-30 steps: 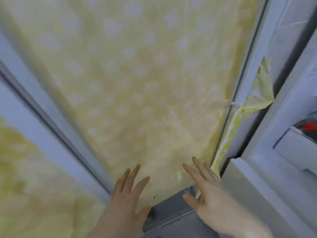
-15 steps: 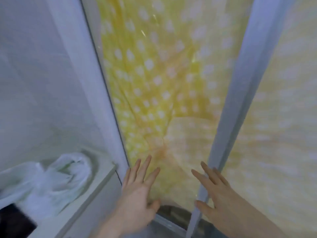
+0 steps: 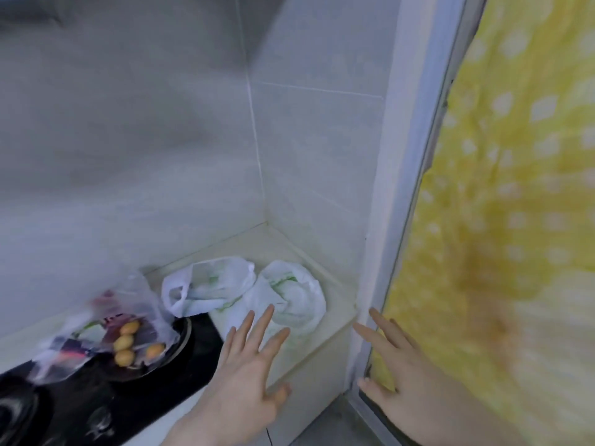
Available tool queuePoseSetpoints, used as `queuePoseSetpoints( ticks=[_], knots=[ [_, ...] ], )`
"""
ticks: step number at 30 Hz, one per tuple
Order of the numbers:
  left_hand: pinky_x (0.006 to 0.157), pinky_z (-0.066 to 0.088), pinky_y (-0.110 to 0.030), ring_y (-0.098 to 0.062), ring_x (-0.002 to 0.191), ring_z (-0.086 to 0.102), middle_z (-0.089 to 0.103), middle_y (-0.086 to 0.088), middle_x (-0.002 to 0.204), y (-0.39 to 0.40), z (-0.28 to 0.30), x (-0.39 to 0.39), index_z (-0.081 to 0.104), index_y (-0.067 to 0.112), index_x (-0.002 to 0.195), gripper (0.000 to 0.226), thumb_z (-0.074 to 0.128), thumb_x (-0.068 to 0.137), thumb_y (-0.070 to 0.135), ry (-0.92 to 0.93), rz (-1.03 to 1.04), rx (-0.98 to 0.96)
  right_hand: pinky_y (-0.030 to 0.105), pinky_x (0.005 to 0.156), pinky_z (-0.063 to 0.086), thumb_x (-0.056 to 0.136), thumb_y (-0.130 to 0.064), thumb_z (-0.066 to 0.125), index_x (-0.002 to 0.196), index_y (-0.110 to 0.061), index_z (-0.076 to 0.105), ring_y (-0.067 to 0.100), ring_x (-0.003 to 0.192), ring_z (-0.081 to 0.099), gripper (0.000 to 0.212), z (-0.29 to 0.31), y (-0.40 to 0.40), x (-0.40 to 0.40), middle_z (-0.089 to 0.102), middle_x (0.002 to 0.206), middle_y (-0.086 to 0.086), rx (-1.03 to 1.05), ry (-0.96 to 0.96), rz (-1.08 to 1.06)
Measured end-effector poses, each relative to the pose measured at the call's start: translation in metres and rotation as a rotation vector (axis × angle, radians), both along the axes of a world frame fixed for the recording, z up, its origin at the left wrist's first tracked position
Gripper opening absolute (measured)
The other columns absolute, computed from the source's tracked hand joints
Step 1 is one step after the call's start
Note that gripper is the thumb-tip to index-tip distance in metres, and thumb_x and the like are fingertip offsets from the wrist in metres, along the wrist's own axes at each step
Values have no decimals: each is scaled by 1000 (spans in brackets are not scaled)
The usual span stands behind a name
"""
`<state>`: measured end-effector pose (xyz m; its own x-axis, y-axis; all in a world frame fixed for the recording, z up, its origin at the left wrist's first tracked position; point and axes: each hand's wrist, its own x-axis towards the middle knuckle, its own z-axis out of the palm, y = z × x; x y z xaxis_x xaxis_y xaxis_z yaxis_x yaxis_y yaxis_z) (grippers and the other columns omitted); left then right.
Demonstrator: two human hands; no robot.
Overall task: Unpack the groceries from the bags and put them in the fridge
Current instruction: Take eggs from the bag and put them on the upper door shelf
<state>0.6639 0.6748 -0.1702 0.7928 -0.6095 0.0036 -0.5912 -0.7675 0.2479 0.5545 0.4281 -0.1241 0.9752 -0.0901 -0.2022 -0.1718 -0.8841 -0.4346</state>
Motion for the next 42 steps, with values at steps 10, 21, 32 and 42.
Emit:
queuePoseSetpoints(
  ticks=[10, 21, 32, 42],
  knots=[
    [121, -6, -29, -9, 153, -22, -24, 21, 164, 111, -36, 35, 18, 47, 158, 91, 34, 73, 77, 91, 313, -56, 32, 126, 13, 104, -51, 48, 160, -49, 4, 0, 155, -13, 72, -17, 81, 107, -23, 162, -32, 81, 103, 308],
    [126, 19, -38, -20, 158, 2, -1, 17, 168, 165, -72, 65, 31, 41, 156, 92, 41, 70, 72, 232, 750, -57, 32, 127, 17, 103, -48, 49, 161, -45, 11, 3, 157, -3, 70, -69, 98, 215, -15, 166, -28, 133, 244, 554],
    [125, 21, -43, -22, 158, 4, 2, 12, 170, 147, -106, 96, 31, 38, 157, 74, 60, 91, 56, 310, 884, -100, 29, 121, 26, 102, -42, 50, 160, -40, 23, 9, 155, 16, 64, -125, 111, 288, -1, 170, -20, 69, 277, 758],
    [118, 34, -43, -28, 148, 31, 15, 6, 169, 227, -130, 130, 37, 32, 155, 72, 63, 89, 48, 419, 969, -78, 29, 117, 35, 98, -34, 56, 154, -31, 39, 12, 145, 38, 58, -165, 222, 332, 25, 159, -17, 131, 206, 851]
  ],
)
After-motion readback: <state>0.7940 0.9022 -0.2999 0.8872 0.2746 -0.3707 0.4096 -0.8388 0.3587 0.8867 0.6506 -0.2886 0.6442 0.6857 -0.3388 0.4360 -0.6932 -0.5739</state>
